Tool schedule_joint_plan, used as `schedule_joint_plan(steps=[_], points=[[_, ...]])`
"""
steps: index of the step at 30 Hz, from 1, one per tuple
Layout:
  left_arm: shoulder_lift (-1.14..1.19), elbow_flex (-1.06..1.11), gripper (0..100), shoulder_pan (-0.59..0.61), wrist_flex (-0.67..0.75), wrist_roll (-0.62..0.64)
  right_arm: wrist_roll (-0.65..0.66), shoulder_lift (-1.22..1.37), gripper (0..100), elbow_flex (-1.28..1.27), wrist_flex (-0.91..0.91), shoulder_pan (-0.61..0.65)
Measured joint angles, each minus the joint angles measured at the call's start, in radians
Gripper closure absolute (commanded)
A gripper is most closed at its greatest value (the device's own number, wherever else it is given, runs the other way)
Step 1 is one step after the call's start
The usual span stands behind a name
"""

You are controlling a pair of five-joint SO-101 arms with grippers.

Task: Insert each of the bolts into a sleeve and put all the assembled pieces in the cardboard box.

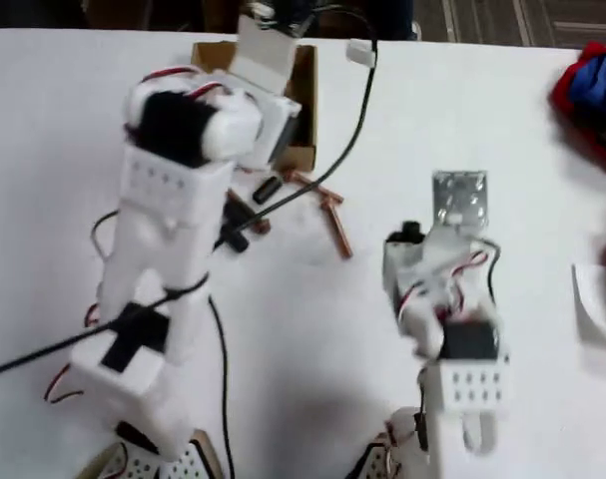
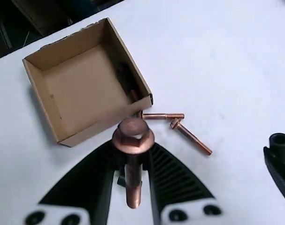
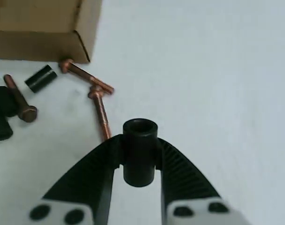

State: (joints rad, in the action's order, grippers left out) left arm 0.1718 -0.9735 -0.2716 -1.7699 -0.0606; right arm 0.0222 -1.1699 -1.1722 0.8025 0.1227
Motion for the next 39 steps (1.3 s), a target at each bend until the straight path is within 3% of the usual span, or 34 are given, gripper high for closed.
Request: schedule_joint_plan(steps=[4, 8, 14, 18, 23, 30, 39], points=[[-0.180, 0.219, 97, 0.006, 0.003, 0.037, 0.000, -0.199, 97.5, -0.132, -0.077, 0.046], [-0.462, 0.532, 97, 0.006, 0.127, 0.038, 0.000, -0.334, 97.5, -0.281, -0.218, 0.094], [-0.968, 1.135, 97, 0.046, 0.520, 0.061, -0.002, -0.410, 97.5, -0.503, -0.595, 0.258], [-1.126, 1.433, 97, 0.063, 0.844, 0.180, 0.000, -0.393, 97.5, -0.511, -0.729, 0.331], [-1.128, 1.481, 97, 0.058, 0.999, 0.264, 0.000, -0.308, 97.5, -0.514, -0.821, 0.347], [-1.114, 1.524, 97, -0.028, 1.020, 0.269, 0.000, -0.110, 97.5, -0.514, -0.954, 0.345], [-1.112, 1.597, 97, -0.043, 1.069, 0.270, 0.000, 0.083, 97.5, -0.491, -1.074, 0.345]])
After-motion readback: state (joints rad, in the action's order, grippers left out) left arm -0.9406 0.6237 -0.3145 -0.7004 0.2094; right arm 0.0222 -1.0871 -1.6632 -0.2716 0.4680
